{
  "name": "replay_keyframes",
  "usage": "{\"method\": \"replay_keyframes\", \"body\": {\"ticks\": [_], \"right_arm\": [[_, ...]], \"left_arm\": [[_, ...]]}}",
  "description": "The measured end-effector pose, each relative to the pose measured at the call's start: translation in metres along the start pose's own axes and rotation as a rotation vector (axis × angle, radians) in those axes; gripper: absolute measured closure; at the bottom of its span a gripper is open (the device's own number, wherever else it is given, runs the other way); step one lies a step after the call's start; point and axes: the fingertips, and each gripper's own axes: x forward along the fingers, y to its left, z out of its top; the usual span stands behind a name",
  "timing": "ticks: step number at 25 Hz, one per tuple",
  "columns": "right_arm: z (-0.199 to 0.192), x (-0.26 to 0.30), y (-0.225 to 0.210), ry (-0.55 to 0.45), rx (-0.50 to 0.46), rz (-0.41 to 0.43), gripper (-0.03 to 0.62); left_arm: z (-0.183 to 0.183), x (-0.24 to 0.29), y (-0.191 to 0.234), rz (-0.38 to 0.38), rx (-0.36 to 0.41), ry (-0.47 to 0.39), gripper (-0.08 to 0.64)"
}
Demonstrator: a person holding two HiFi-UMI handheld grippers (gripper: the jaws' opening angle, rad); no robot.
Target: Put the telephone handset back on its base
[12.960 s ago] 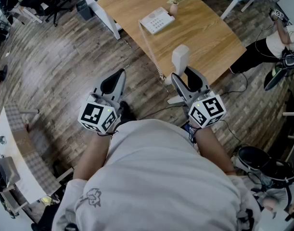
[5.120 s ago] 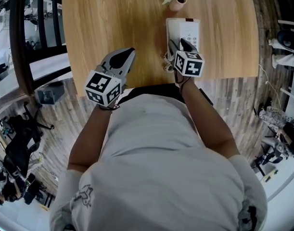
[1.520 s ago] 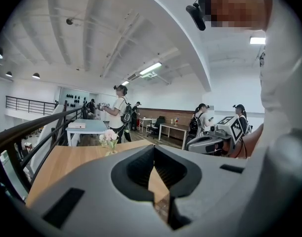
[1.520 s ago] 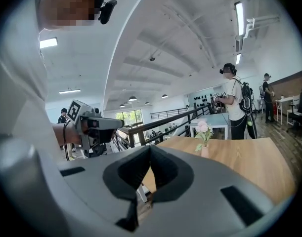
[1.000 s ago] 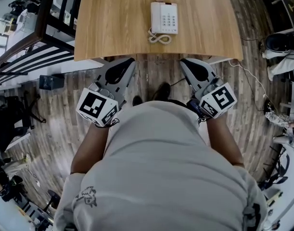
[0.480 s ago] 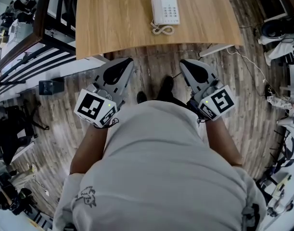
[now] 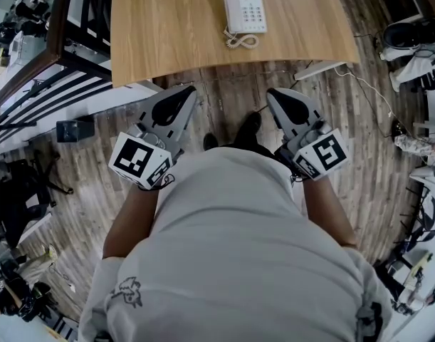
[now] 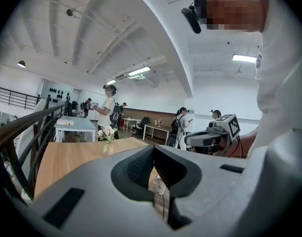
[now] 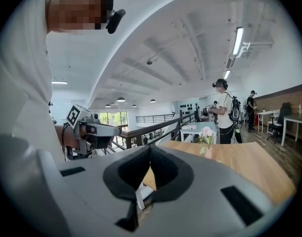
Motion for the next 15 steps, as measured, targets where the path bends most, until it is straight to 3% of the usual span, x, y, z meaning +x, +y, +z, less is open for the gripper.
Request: {"method": "replay_keyframes", "body": {"ticks": [15], "right_arm": [[0.007,0.014,-0.009,-0.002,-0.026,0.028,0.586]], "left_arm": [[0.005,0.009,0.009,0.023,0.001,0.002,0.554]]}}
